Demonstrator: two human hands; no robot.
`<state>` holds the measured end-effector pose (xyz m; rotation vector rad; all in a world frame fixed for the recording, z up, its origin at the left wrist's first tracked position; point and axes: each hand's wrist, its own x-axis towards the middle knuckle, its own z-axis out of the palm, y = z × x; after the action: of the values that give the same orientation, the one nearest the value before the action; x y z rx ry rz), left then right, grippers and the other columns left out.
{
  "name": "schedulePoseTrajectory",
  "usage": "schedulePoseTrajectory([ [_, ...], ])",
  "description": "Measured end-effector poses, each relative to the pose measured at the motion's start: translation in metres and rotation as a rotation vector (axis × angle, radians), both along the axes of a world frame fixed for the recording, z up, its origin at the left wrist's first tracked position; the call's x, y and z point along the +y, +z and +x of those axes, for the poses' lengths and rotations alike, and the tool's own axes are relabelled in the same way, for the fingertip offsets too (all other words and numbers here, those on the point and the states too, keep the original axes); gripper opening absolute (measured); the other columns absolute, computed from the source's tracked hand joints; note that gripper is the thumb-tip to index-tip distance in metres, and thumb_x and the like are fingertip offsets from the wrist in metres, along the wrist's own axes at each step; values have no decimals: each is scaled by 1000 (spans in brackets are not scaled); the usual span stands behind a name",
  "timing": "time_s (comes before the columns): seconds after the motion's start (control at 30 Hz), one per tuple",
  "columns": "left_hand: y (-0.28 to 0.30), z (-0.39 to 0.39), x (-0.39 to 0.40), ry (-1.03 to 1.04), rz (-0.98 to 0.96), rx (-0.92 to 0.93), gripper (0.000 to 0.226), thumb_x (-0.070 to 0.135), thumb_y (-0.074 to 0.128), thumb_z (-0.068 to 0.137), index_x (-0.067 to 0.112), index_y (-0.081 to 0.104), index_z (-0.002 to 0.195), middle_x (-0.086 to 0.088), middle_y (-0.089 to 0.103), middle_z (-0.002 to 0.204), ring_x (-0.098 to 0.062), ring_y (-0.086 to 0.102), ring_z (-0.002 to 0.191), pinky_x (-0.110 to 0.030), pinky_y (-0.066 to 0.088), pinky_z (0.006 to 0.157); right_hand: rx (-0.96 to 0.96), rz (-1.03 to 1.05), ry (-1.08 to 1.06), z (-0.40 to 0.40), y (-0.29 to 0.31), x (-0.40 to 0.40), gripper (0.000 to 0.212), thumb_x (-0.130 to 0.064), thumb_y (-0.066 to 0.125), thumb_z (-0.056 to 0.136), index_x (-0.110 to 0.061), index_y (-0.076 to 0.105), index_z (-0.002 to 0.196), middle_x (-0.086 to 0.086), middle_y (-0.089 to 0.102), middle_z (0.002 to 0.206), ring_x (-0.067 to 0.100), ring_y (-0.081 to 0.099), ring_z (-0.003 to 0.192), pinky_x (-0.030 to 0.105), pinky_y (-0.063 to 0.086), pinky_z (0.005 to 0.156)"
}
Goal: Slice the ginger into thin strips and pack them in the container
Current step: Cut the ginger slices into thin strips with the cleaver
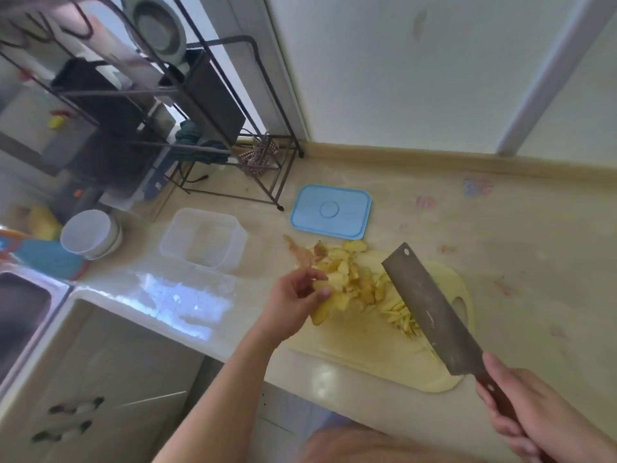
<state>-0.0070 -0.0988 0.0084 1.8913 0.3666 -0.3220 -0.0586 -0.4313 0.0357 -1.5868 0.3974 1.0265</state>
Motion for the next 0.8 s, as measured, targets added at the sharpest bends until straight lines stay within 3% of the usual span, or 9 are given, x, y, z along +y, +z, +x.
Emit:
schedulePoseTrajectory([
  [0.1, -21, -22, 15, -254, 274, 103, 15, 27, 75, 88, 35, 67, 97, -1, 59, 77, -10, 52, 68, -25, 46, 68, 2, 5, 44, 1, 3, 19, 74, -84, 49, 53, -11, 44, 63, 11, 29, 54, 13, 25, 39, 19, 24, 41],
  [0.2, -33, -25, 16, -444, 438, -15, 32, 26, 72, 91, 23, 65, 122, 6, 60, 98, -9, 52, 83, -8, 38, 72, 1, 7, 71, 0, 8, 38, 70, -83, 49, 56, -14, 44, 61, 11, 27, 54, 13, 24, 39, 19, 25, 40],
  [0.3, -42, -27, 23, -439, 500, -218, 44, 29, 72, 91, 16, 62, 132, -1, 61, 123, -15, 59, 97, -20, 45, 87, -1, -5, 68, -2, 10, 51, 69, -83, 48, 58, -14, 44, 61, 11, 26, 55, 14, 23, 39, 20, 26, 40],
  [0.4, -53, -36, 34, -275, 619, -382, 36, 35, 66, 89, 11, 71, 116, -7, 68, 108, -28, 65, 89, -40, 56, 80, -11, -31, 34, -7, 11, 59, 70, -83, 48, 59, -14, 43, 62, 11, 27, 56, 13, 22, 40, 20, 27, 40],
  [0.53, -63, -54, 32, -305, 833, -389, 29, 45, 79, 71, 22, 73, 86, 5, 65, 83, -25, 60, 78, -37, 50, 67, -21, -55, -16, -13, 13, 67, 71, -82, 50, 59, -11, 43, 65, 11, 27, 56, 13, 22, 40, 20, 28, 40],
  [0.67, -63, -58, 25, -222, 771, -302, 26, 38, 86, 69, 22, 67, 76, 9, 62, 74, -23, 56, 77, -33, 44, 65, -44, -64, -51, -17, 17, 72, 71, -82, 51, 60, -11, 43, 64, 11, 27, 56, 14, 23, 41, 20, 28, 41],
  [0.8, -44, -54, 23, 99, 270, 23, 18, 31, 82, 80, 25, 66, 73, 13, 58, 63, -5, 53, 61, -20, 42, 58, -75, -72, -65, -18, 22, 75, 73, -81, 52, 60, -9, 42, 66, 11, 27, 55, 14, 23, 40, 20, 28, 41],
])
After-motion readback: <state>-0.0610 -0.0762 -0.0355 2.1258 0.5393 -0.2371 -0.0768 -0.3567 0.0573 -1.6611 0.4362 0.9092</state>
